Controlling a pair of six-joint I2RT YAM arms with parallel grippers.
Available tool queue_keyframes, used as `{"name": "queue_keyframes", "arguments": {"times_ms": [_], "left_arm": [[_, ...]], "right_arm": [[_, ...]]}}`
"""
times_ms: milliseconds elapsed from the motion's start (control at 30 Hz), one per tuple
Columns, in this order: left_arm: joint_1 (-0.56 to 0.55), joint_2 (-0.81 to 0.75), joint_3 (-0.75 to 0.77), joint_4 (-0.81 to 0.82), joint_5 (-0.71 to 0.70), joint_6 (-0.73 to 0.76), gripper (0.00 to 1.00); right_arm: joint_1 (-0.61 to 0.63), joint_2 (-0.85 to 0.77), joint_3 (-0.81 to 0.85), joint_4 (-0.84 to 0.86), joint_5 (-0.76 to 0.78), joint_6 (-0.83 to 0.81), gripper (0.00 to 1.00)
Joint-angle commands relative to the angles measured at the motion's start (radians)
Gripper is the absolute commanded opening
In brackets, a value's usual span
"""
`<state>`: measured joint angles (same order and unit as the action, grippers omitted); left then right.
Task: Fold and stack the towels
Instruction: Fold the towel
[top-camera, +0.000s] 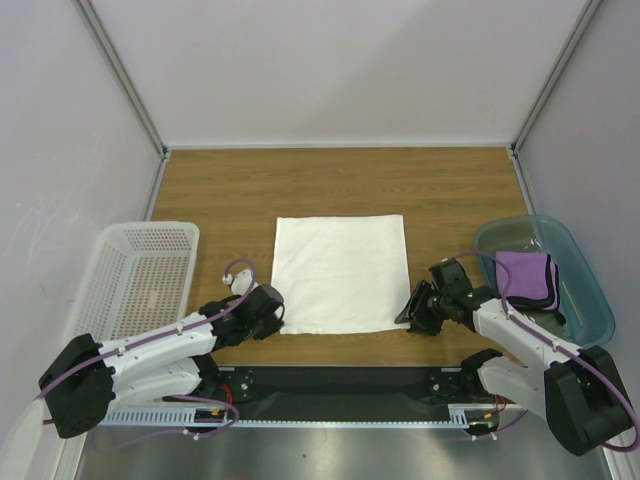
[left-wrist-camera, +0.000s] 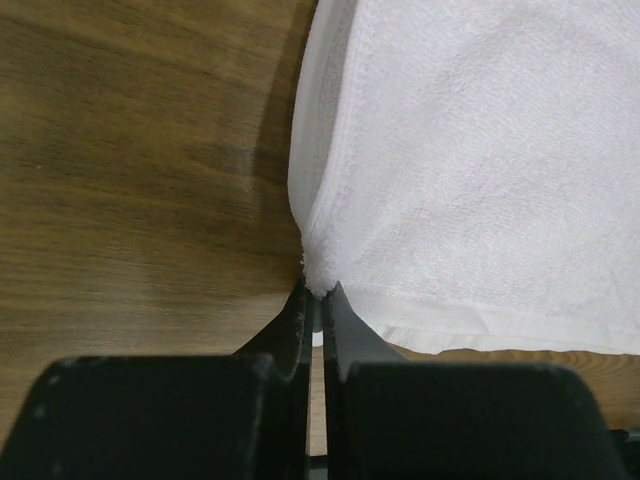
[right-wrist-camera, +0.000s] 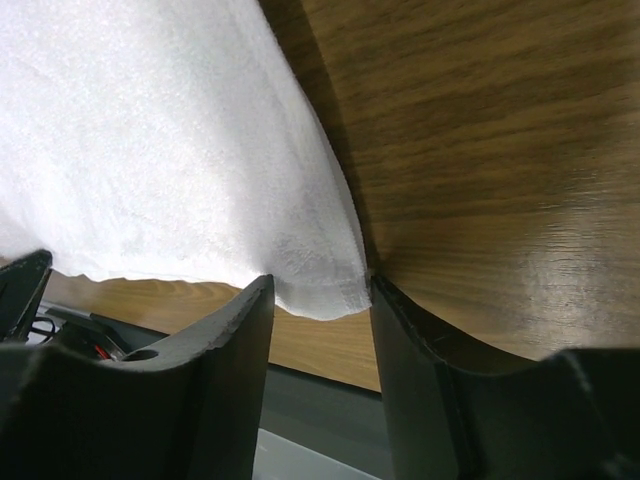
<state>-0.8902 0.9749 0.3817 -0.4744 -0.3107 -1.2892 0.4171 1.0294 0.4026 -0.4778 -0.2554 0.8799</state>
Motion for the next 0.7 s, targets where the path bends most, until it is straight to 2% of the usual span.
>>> {"name": "queue_keyframes", "arguments": {"times_ms": [0,67,200,300,533,667], "left_arm": [[-0.006,-0.002,0.01,-0.03,-0.028,0.028,0.0],[-0.006,-0.002,0.009,-0.03,-0.027,0.028,0.0],[-0.006,-0.004,0.014,-0.039,-0.036,0.031,0.0],[-0.006,-0.013,0.025,-0.061,-0.054,0.031,0.0],[-0.004,-0.027,0.103,-0.119,-0.123,0.067,0.0],[0.002,-0.018,0.152,-0.122,-0.146,0.096,0.01]], "right_arm": [[0.012,0.026,-0.015,-0.042,0.059,0.001,0.48],[0.012,0.034,-0.013,-0.039,0.067,-0.002,0.47],[0.012,0.043,-0.001,-0.028,0.077,-0.012,0.26],[0.012,0.04,0.027,-0.044,0.087,-0.019,0.19],[0.014,0.047,0.122,-0.091,0.102,-0.079,0.18],[0.011,0.064,0.191,-0.104,0.1,-0.104,0.13]]}}
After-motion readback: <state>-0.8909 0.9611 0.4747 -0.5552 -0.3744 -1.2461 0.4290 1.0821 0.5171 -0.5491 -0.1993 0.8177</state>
